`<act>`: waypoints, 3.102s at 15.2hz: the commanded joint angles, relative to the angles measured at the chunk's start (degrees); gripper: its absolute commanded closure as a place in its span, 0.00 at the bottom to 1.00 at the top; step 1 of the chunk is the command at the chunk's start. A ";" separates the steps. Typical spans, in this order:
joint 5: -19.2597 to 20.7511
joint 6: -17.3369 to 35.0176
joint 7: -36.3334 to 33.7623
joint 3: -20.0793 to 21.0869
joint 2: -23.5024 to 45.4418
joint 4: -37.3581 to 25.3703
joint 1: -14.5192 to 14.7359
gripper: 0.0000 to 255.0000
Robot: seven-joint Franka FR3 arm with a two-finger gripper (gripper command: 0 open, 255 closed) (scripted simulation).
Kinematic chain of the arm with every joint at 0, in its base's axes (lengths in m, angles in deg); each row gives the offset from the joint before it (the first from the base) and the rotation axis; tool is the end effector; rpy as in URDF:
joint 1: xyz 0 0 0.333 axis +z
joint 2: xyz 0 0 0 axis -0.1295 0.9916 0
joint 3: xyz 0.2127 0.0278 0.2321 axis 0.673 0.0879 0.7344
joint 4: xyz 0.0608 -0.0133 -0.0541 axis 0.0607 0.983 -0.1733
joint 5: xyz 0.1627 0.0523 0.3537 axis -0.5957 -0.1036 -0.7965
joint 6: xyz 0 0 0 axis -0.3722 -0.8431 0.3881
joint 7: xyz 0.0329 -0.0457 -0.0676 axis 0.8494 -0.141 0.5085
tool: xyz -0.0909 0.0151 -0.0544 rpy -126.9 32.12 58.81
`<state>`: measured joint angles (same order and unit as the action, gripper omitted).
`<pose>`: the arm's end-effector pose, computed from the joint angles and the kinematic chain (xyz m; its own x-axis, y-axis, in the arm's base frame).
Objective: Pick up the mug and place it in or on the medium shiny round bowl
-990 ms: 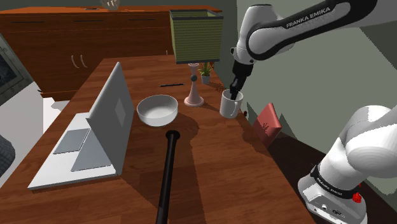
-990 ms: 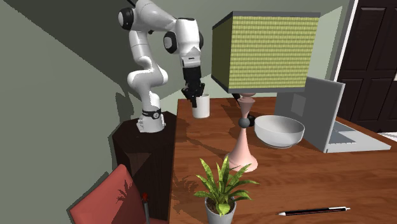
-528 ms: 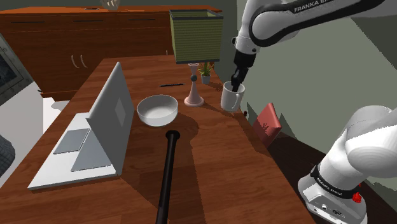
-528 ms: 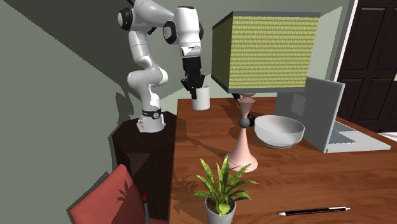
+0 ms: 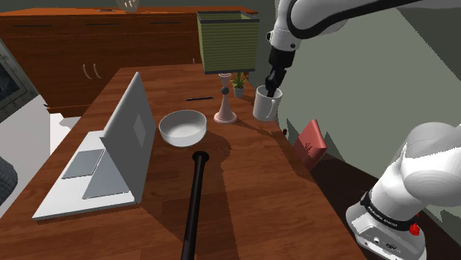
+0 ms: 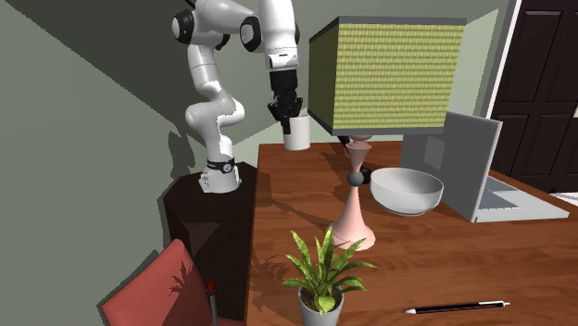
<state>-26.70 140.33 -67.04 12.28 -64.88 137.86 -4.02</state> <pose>0.4418 0.0093 0.5027 0.9774 0.1945 0.0825 0.1995 -0.9782 -0.0573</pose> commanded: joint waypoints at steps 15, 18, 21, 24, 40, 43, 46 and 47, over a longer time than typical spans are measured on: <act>0.74 -5.38 -11.93 6.45 31.80 -37.87 5.19 1.00; 1.60 -8.44 -13.92 7.04 38.98 -48.18 6.42 1.00; 2.54 -12.75 -15.73 7.40 47.28 -60.85 7.89 1.00; 3.57 -19.79 -17.31 7.51 58.49 -79.15 9.77 1.00; 3.30 -5.69 -16.88 7.44 55.84 -62.38 9.29 1.00; 3.30 -4.38 -16.84 7.44 55.91 -61.14 9.26 1.00; 3.30 -4.38 -16.84 7.44 55.92 -61.15 9.26 1.00; 3.30 -4.38 -16.84 7.44 55.92 -61.15 9.26 1.00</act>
<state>-23.40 135.92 -83.88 19.71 -8.95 76.70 5.24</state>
